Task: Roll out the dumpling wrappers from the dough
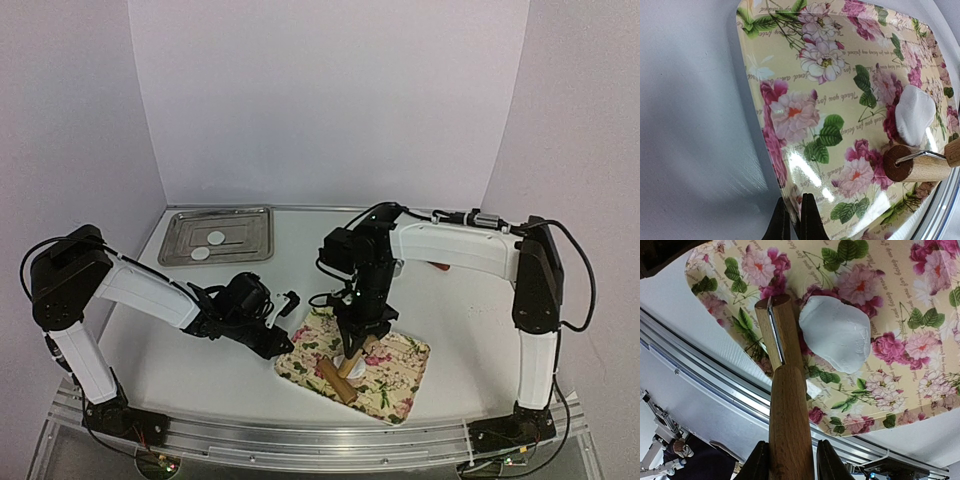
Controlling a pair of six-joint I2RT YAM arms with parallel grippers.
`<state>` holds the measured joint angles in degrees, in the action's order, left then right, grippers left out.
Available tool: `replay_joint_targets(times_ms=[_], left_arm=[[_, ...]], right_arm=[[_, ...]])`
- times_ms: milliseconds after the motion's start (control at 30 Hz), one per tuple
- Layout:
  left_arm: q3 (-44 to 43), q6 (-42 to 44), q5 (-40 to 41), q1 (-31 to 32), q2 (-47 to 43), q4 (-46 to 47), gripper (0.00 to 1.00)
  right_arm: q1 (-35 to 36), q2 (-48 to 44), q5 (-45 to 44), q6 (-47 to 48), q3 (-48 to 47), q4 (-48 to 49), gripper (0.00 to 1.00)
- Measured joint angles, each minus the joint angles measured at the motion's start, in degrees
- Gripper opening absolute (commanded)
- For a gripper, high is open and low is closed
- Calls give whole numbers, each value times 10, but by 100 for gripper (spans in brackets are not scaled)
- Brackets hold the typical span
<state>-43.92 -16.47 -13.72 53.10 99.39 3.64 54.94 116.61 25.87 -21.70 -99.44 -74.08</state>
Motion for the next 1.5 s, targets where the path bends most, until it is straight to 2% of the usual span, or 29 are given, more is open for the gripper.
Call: replay_joint_targets(times_ms=[200,367,533,633,833,933,1067,1200,1367,1500], left_arm=[[7,-1,0,0,-4,10,0],[36,-1,0,3,-27,20,10],[73,-1,-9,8,-76,21,26],[86,-4,-12,10,-116,26,42],[87,-27,2,10,-164,22,61],[62,-48,10,7,-156,-19,65],[-29,-81,-1,-11,-122,-92,68],[-121,-114,-29,-36,-90,-135,68],[-199,-138,-55,-56,-33,-191,67],[-247,-147,-71,-68,21,-235,66]], right_arm=[[11,-11,-17,-14,1,6,0],[27,-55,-76,-29,29,46,0],[25,-129,-131,-26,80,97,0],[17,-172,-147,-14,99,124,0],[-40,-209,-147,19,101,174,0],[-76,-210,-140,23,110,194,0],[-103,-213,-123,7,130,204,0],[-102,-243,-91,-51,165,208,0],[-99,-307,-67,-140,212,205,0],[-99,-318,-52,-186,213,207,0]])
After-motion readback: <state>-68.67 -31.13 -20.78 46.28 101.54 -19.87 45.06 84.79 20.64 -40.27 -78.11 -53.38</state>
